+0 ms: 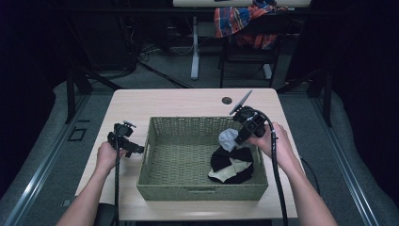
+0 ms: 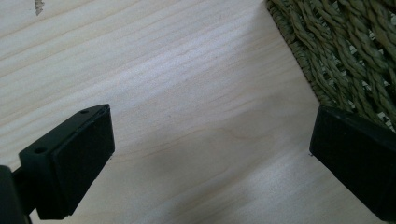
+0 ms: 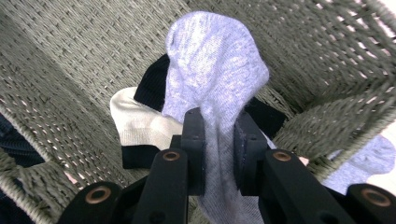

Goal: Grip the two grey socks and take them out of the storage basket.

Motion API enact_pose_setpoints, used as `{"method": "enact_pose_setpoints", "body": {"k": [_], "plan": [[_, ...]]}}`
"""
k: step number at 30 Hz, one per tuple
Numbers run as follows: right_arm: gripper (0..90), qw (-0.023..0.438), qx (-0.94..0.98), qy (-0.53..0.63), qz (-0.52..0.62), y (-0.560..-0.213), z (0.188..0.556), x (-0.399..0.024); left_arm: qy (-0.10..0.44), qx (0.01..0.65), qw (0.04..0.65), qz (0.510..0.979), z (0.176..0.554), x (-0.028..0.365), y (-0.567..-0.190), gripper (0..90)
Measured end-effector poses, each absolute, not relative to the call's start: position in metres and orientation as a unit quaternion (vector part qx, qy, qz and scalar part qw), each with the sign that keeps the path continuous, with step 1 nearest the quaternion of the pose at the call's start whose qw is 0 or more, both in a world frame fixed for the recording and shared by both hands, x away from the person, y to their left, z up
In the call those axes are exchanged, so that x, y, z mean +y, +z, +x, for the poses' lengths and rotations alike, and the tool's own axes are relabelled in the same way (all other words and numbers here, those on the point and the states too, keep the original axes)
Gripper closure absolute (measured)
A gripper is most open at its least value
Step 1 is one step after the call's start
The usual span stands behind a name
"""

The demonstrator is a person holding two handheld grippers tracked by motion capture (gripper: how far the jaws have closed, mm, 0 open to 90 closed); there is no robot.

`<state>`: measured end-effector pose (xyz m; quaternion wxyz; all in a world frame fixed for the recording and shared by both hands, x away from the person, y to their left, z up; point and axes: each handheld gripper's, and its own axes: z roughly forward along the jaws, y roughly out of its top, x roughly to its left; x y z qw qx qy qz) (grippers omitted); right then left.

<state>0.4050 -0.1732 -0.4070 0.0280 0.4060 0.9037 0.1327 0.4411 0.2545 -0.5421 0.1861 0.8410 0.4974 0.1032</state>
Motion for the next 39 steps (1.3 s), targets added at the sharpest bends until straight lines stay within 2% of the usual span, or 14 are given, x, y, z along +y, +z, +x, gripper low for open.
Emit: {"method": "enact_pose_setpoints", "body": {"k": [21,39], "plan": [[78.4,0.056,0.886,0.18,0.424,-0.37,0.397,-0.202,0.101,0.5,0.187,0.84,0.441,0.255,-0.543,0.0],[79.4,0.086,0.851,0.213,0.471,-0.345,0.391,-0.258,0.101,0.501,0.189,0.838,0.441,0.255,-0.543,0.0]]}}
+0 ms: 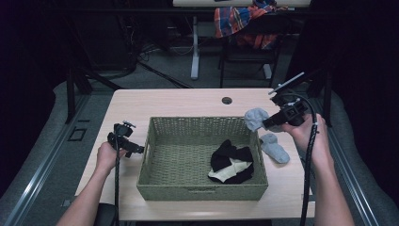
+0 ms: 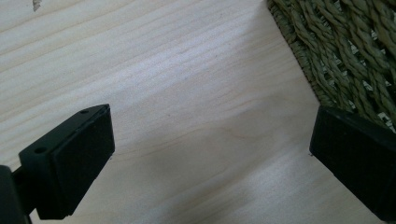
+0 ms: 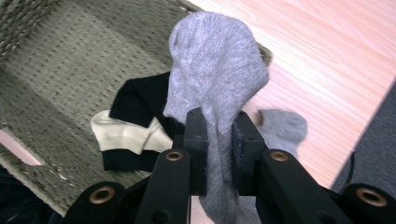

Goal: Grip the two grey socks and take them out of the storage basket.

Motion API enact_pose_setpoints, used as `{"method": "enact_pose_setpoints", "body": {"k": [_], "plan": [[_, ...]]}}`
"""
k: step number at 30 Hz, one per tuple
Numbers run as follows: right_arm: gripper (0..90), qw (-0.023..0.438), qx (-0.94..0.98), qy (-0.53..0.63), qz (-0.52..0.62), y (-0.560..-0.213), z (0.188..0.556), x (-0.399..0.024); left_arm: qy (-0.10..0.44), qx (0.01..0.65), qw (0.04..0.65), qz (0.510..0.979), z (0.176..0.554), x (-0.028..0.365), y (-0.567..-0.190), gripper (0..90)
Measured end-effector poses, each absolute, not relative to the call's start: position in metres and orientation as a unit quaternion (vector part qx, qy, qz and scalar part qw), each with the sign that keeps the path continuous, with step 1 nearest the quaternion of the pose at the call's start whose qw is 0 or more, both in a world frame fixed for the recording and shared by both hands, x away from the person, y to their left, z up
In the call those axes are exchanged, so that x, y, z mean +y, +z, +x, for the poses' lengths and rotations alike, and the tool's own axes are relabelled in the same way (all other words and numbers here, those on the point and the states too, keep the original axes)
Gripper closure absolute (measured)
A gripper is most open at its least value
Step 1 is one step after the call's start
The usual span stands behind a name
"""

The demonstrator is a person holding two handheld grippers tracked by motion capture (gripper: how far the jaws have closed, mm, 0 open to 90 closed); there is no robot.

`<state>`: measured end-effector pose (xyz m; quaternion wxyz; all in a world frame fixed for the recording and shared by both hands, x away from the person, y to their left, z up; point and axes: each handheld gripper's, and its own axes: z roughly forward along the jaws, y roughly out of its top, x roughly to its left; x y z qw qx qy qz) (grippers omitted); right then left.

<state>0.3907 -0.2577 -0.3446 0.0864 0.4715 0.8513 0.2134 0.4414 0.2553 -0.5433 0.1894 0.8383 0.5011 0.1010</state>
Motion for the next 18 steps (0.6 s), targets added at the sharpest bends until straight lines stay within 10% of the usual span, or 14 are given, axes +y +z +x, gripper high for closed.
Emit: {"method": "enact_pose_setpoints", "body": {"k": [18], "plan": [[79.5,0.101,0.811,0.189,0.544,-0.358,0.399,-0.315,0.103,0.501,0.188,0.839,0.441,0.256,-0.543,0.0]]}}
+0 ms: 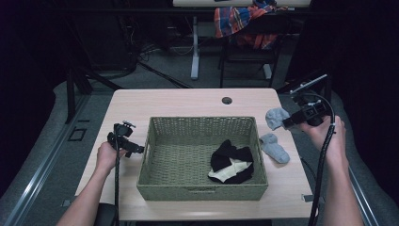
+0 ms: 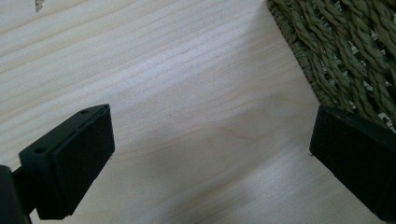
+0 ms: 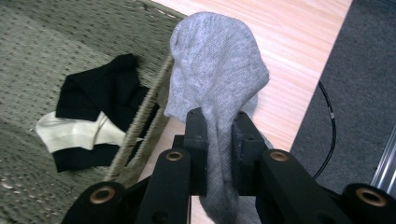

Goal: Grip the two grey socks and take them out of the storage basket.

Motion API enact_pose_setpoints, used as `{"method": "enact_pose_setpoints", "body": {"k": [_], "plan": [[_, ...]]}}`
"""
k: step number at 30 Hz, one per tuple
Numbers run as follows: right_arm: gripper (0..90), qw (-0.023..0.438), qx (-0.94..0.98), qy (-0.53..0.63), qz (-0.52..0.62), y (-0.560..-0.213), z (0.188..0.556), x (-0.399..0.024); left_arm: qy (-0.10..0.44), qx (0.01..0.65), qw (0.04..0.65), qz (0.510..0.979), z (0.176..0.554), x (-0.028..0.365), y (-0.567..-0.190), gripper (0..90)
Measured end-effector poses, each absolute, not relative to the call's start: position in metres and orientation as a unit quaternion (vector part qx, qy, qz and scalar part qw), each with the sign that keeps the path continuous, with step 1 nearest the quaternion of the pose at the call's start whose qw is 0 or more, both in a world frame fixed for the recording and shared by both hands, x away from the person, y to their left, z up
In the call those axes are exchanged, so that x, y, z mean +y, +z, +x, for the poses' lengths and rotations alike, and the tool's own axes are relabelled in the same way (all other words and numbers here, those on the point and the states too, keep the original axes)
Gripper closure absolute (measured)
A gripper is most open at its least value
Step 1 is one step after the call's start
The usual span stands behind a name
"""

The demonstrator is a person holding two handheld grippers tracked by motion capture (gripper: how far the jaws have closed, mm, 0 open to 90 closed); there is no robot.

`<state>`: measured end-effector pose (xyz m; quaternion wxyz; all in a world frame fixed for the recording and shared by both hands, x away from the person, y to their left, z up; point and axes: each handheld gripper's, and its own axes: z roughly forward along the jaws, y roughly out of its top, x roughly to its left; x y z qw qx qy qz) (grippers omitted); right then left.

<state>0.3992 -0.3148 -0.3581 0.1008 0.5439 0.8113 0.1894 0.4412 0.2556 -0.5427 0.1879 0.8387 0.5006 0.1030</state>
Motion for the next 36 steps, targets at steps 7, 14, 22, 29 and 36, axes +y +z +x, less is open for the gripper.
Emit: {"method": "enact_pose_setpoints", "body": {"k": [7,14,22,29,36], "plan": [[79.5,0.1,0.805,0.18,0.557,-0.366,0.403,-0.324,0.103,0.501,0.188,0.839,0.441,0.256,-0.543,0.0],[79.5,0.092,0.803,0.165,0.566,-0.379,0.41,-0.329,0.101,0.502,0.189,0.838,0.442,0.255,-0.543,0.0],[79.5,0.085,0.8,0.158,0.572,-0.392,0.416,-0.332,0.098,0.503,0.19,0.837,0.441,0.255,-0.544,0.0],[79.5,0.077,0.805,0.149,0.569,-0.403,0.42,-0.329,0.096,0.504,0.19,0.837,0.442,0.255,-0.544,0.0],[79.5,0.07,0.81,0.14,0.565,-0.413,0.424,-0.327,0.094,0.503,0.191,0.837,0.442,0.255,-0.544,0.0]]}}
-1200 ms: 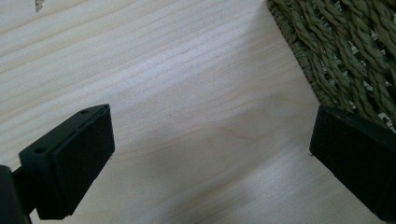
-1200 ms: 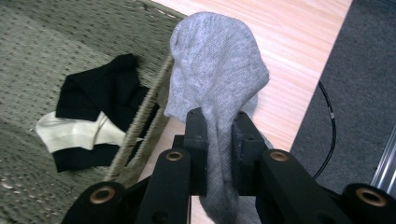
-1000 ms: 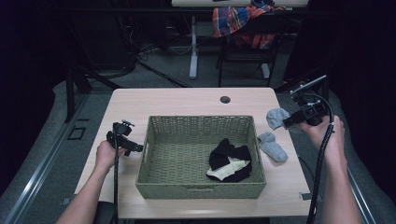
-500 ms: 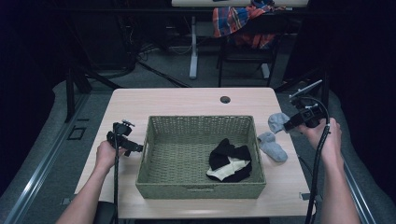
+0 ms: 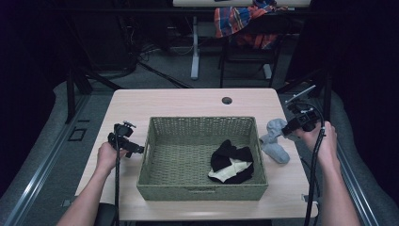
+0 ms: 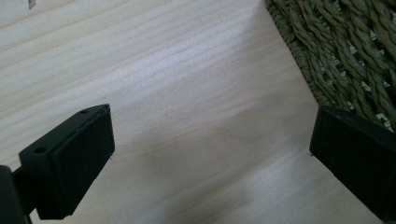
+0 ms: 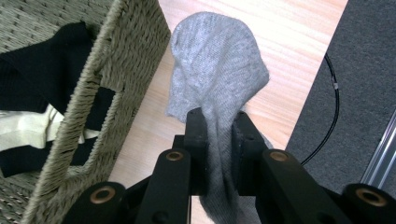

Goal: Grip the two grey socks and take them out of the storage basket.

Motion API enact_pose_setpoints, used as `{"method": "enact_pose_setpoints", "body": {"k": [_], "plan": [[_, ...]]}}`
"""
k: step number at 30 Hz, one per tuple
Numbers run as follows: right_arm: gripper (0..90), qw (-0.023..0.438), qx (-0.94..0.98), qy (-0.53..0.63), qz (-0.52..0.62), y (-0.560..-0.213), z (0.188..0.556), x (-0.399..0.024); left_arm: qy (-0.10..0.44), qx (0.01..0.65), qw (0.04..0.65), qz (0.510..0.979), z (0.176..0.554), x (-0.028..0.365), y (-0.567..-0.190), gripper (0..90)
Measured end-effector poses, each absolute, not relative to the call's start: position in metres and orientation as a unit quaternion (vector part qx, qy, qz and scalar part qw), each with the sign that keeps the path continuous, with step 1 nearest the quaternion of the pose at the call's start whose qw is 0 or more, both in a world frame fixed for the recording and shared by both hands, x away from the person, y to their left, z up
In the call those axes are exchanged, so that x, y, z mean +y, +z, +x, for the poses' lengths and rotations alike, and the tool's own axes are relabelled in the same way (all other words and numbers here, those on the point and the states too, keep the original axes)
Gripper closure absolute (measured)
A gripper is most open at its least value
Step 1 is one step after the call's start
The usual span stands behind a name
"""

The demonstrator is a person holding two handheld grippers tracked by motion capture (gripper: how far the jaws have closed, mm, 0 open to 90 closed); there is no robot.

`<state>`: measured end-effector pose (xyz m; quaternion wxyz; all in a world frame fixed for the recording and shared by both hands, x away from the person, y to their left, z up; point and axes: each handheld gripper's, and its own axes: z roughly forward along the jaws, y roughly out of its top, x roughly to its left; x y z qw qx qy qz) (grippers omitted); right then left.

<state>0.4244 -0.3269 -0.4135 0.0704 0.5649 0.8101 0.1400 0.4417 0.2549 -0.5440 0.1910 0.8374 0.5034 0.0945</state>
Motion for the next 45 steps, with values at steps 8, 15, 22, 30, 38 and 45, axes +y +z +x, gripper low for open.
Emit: {"method": "enact_pose_setpoints", "body": {"k": [8,15,22,30,38,45], "plan": [[79.5,0.062,0.816,0.13,0.56,-0.428,0.429,-0.324,0.095,0.503,0.191,0.838,0.442,0.255,-0.544,0.0],[79.5,0.058,0.816,0.126,0.56,-0.44,0.433,-0.324,0.099,0.501,0.19,0.838,0.442,0.254,-0.544,0.0],[79.5,0.055,0.813,0.128,0.565,-0.448,0.435,-0.326,0.099,0.502,0.19,0.838,0.441,0.254,-0.543,0.0],[79.5,0.05,0.814,0.123,0.566,-0.455,0.438,-0.33,0.101,0.503,0.189,0.838,0.441,0.255,-0.543,0.0],[79.5,0.047,0.814,0.117,0.567,-0.463,0.44,-0.329,0.101,0.503,0.188,0.838,0.441,0.255,-0.543,0.0],[79.4,0.038,0.812,0.109,0.573,-0.476,0.443,-0.332,0.102,0.503,0.187,0.838,0.441,0.254,-0.543,0.0]]}}
